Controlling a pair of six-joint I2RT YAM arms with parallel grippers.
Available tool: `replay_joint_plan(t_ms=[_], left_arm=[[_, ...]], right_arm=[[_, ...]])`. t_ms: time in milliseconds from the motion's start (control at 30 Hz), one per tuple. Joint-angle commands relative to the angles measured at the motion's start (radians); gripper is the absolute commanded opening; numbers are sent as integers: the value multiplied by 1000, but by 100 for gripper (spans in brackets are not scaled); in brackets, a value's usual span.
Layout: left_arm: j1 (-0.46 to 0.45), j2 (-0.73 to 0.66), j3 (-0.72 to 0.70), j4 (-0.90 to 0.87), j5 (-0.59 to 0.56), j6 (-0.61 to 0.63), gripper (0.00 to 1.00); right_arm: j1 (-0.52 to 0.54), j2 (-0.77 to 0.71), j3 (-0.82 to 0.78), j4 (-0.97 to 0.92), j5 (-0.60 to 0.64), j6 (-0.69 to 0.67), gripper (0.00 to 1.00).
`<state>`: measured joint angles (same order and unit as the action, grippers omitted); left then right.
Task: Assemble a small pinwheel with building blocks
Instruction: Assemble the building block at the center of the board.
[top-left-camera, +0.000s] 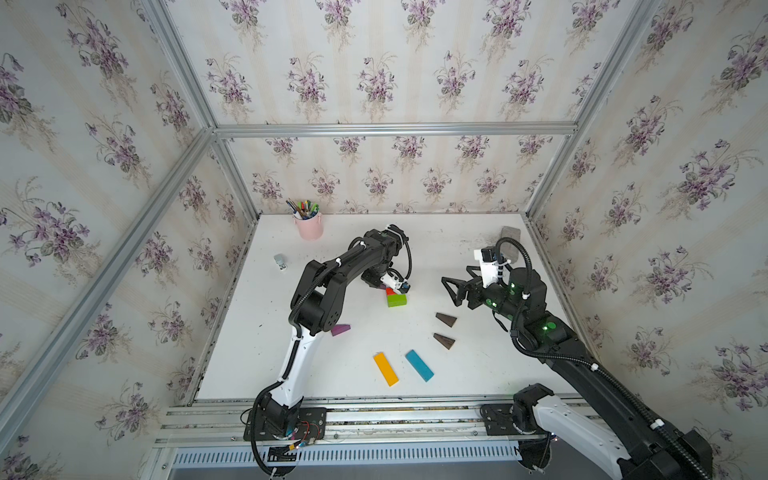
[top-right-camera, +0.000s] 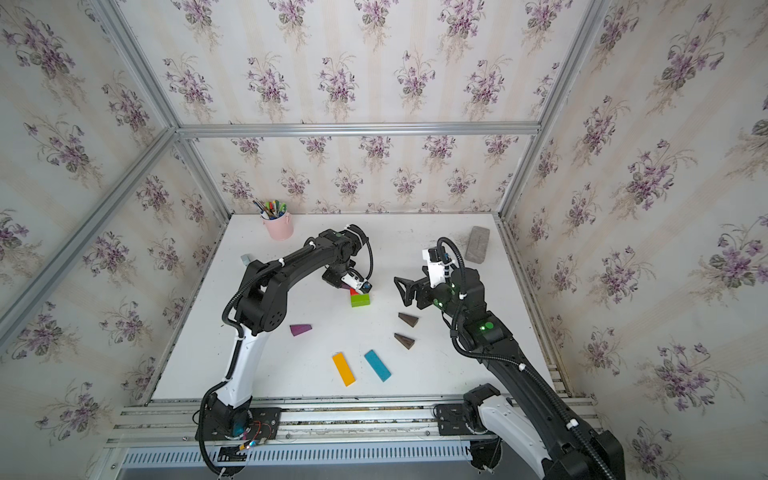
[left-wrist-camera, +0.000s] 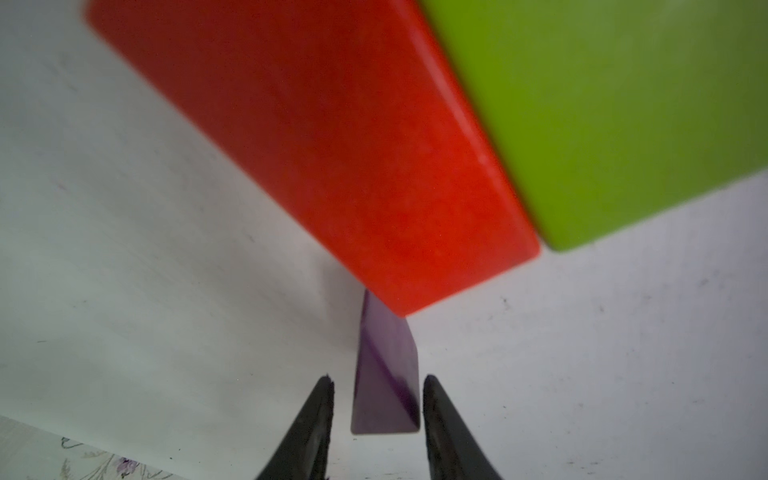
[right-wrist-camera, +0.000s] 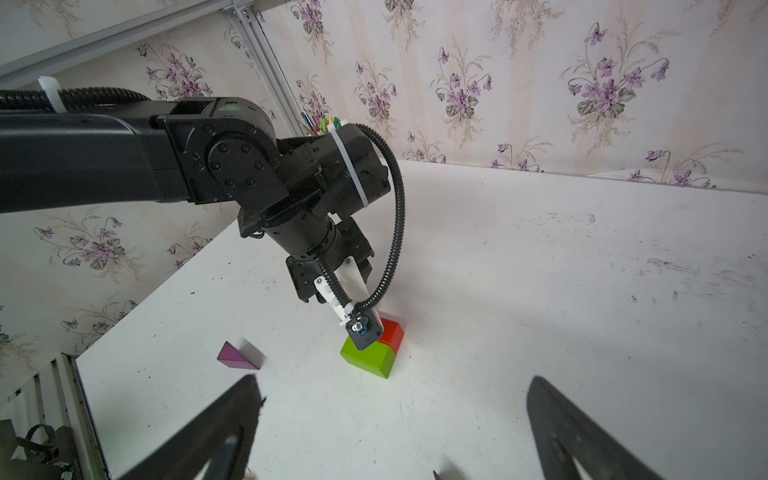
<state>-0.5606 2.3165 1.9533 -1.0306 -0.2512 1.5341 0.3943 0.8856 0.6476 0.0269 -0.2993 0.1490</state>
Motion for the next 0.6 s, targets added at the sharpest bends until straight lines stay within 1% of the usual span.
replay_joint_plan(t_ms=[0,167,333,367,500,567], left_arm=[[2,0,6,-5,14,13,40],[5,-12,10,1,22,6,41],[9,-40,-1,3,38,5,46],[10,-51,-8,2,46,6,46],[23,-112,-27,2,141,-26,47],[22,-143,-43,3,153,-35,48]], right_arm=[[0,-1,0,36,3,-16,100],[0,-2,1,35,2,-17,100],[-1,0,0,40,0,-17,100],[0,0,1,40,-1,-17,100],[0,4,2,44,-6,-17,100],[0,4,4,42,-4,-17,100]])
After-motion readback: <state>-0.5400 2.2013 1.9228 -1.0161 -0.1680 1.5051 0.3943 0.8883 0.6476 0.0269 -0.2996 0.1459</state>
